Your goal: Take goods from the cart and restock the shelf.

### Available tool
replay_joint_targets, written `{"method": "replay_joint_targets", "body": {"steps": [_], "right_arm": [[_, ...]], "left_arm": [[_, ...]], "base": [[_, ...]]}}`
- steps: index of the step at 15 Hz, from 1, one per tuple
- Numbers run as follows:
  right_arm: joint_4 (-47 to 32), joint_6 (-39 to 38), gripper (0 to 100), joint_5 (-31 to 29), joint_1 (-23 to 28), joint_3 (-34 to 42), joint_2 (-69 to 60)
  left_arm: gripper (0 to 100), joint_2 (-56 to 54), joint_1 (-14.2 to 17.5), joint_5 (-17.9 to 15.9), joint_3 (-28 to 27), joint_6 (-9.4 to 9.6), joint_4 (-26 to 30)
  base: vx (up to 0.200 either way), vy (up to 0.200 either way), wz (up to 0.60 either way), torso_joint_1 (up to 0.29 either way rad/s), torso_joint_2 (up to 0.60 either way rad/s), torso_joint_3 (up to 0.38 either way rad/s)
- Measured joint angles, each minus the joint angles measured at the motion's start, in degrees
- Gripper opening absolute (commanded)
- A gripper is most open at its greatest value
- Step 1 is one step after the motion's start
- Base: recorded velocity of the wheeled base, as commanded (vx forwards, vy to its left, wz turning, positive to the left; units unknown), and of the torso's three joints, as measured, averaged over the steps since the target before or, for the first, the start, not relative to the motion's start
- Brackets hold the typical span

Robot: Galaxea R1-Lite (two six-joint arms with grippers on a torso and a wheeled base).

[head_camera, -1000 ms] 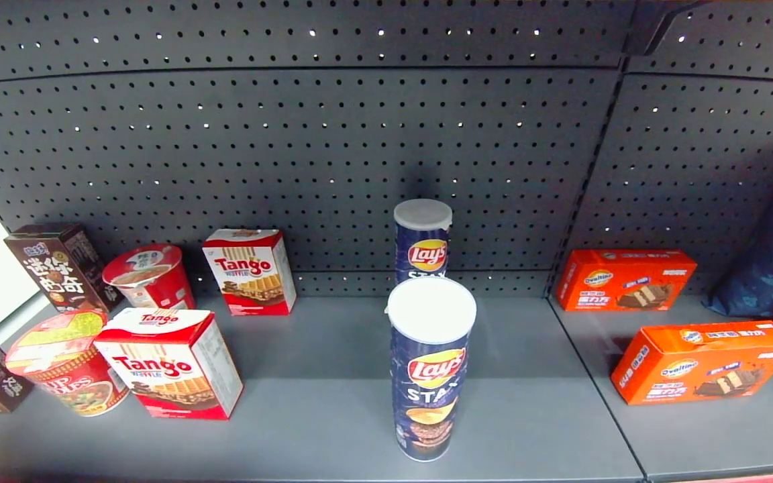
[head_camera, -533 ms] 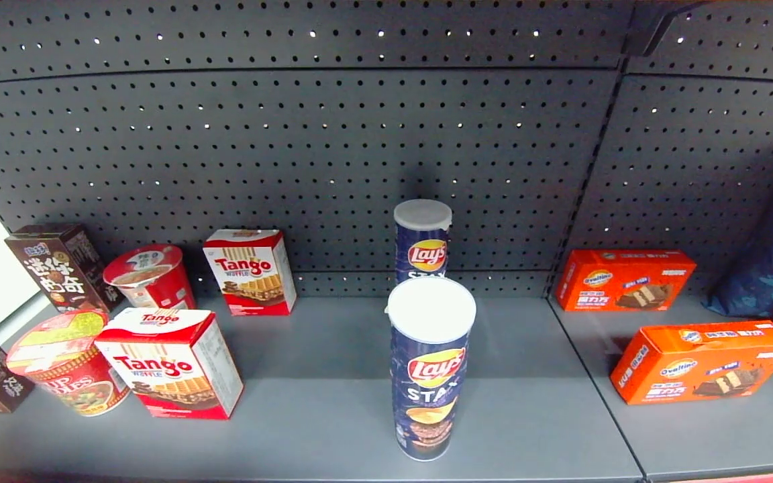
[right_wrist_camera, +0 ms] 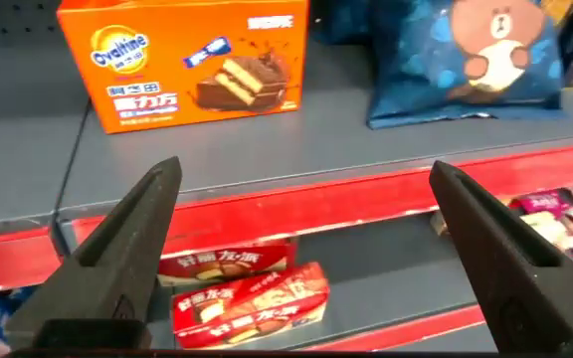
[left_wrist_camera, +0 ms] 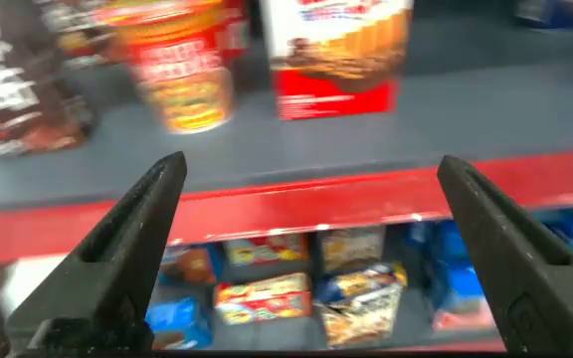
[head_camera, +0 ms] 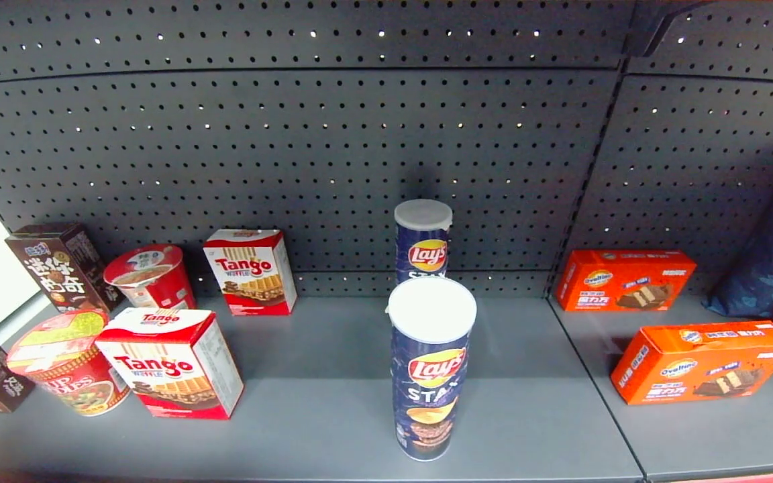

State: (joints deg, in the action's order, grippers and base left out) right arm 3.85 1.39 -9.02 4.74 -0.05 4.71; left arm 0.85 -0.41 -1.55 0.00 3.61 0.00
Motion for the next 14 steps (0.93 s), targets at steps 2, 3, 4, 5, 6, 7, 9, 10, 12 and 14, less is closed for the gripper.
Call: {"method": "replay_joint_targets", "body": {"steps": [2,3,4,5,6,7,9,10,12,14], "right_arm": [[-1.0,0.1,100,8.4,-0.1,0.0,0.0],[-2.5,0.0,100,12.7,0.0,0.0,0.0],[-3.4,-1.0,100,11.8,0.0,0.0,0.0],[-3.8,-2.3,100,9.4,0.0,0.0,0.0],[-3.9,-2.6,100,8.8,0.0,0.0,0.0],[-4.0,-2.4,100,8.8,0.0,0.0,0.0],[-4.0,-2.3,100,8.8,0.0,0.0,0.0],[-4.0,-2.2,100,8.8,0.0,0.0,0.0],[-4.0,-2.0,100,9.0,0.0,0.0,0.0],[-3.9,-1.9,100,9.0,0.0,0.0,0.1]], "left_arm": [[100,-0.4,0.0,-0.5,0.0,0.0,0.0],[100,-0.5,0.0,-0.7,0.0,-0.06,0.0],[100,-0.5,0.0,-0.8,0.0,-0.24,0.0],[100,-0.6,0.0,-0.6,0.0,-0.28,0.0],[100,-0.6,0.0,1.2,0.0,-0.57,0.1],[100,-0.5,0.2,2.6,0.0,-1.18,0.1],[100,-0.5,0.4,2.8,0.0,-0.96,0.0],[100,-0.6,0.4,2.0,0.0,-0.05,0.0],[100,-0.6,0.4,1.6,0.0,-0.96,0.0],[100,-0.7,0.3,1.9,0.0,-3.83,0.0]], "base": [[0.0,0.0,0.0,0.0,0.0,0.0],[0.0,0.0,0.0,0.0,0.0,0.0],[0.0,0.0,0.0,0.0,0.0,0.0],[0.0,0.0,0.0,0.0,0.0,0.0],[0.0,0.0,0.0,0.0,0.0,0.0],[0.0,0.0,0.0,0.0,0.0,0.0],[0.0,0.0,0.0,0.0,0.0,0.0],[0.0,0.0,0.0,0.0,0.0,0.0],[0.0,0.0,0.0,0.0,0.0,0.0],[-0.1,0.0,0.0,0.001,0.0,-0.001]]}}
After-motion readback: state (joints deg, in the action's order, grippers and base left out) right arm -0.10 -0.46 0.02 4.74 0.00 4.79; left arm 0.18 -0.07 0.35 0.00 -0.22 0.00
